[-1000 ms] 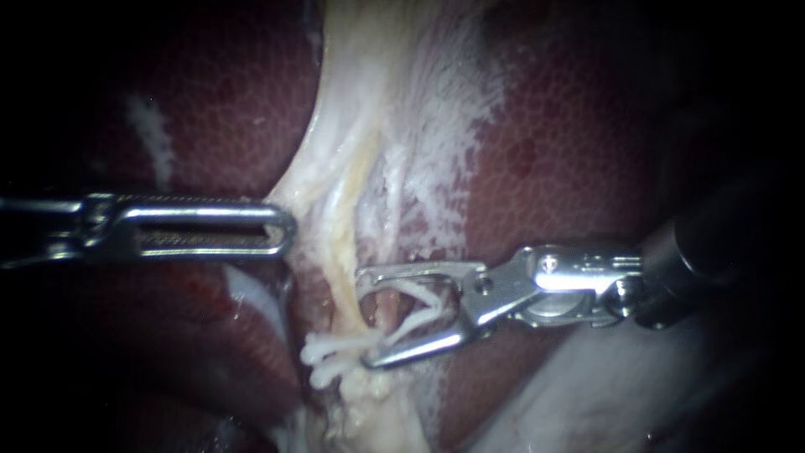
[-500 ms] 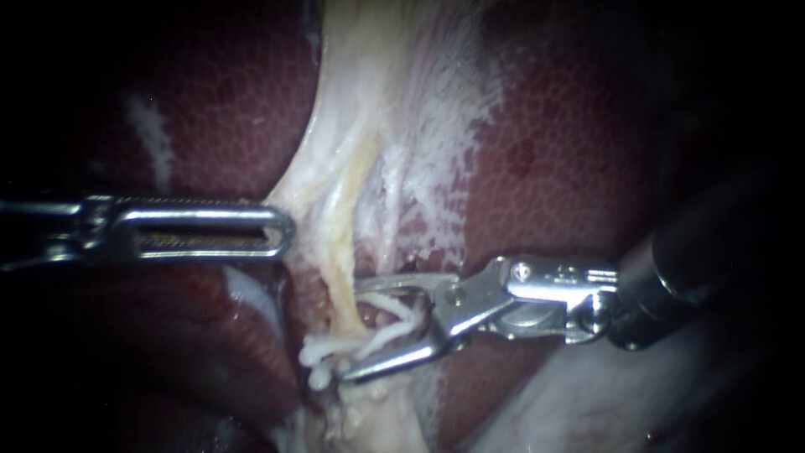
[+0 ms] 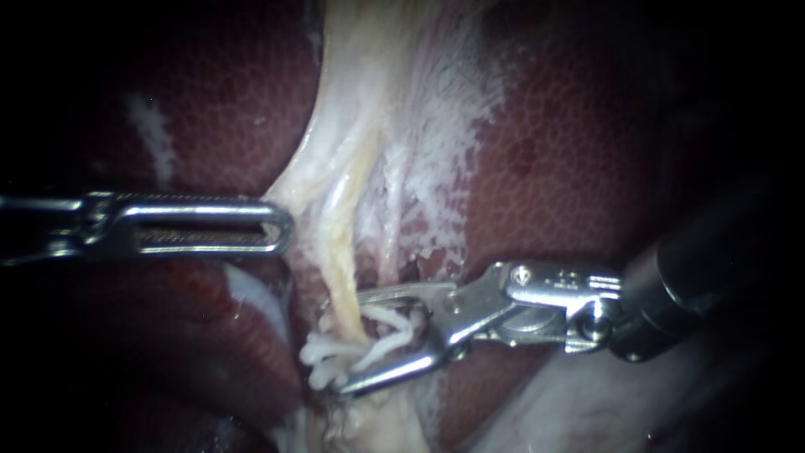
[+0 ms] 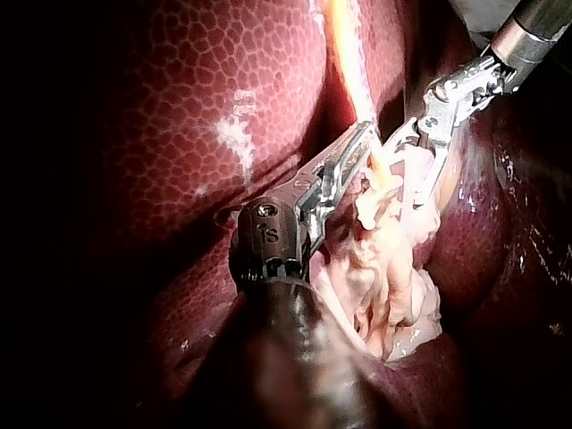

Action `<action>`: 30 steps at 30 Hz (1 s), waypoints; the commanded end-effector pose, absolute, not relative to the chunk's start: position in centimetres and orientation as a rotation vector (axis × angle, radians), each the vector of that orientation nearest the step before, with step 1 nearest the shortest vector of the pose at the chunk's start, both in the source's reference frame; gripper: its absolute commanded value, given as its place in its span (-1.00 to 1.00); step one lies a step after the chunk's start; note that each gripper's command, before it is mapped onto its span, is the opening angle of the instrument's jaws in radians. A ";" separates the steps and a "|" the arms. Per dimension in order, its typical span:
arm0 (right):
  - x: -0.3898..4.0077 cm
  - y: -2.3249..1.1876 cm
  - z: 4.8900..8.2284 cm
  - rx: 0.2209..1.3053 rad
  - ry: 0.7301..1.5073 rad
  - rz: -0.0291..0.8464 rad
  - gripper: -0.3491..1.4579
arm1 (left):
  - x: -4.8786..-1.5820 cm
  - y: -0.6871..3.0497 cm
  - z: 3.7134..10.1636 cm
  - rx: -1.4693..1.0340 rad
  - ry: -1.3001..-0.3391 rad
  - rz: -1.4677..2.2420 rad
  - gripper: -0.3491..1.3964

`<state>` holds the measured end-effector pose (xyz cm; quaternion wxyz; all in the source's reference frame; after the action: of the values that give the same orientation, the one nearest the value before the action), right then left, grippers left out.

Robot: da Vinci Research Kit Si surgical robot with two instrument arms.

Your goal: Clipping third clip left tube

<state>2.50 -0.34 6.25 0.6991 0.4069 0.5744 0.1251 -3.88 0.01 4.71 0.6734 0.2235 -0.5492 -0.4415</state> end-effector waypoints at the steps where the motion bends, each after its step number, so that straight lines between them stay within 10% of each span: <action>1: 2.56 -0.34 6.27 0.915 1.280 0.274 -0.04 | -3.88 0.01 4.71 0.501 -1.236 -0.994 -1.00; 30: 2.63 0.32 5.99 0.952 1.288 0.296 -0.11 | -3.89 -0.01 4.72 0.499 -1.236 -0.994 -1.00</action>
<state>2.63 0.32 5.99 0.6860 0.4257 0.5752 0.1318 -3.89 -0.01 4.72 0.6739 0.2219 -0.5493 -0.4416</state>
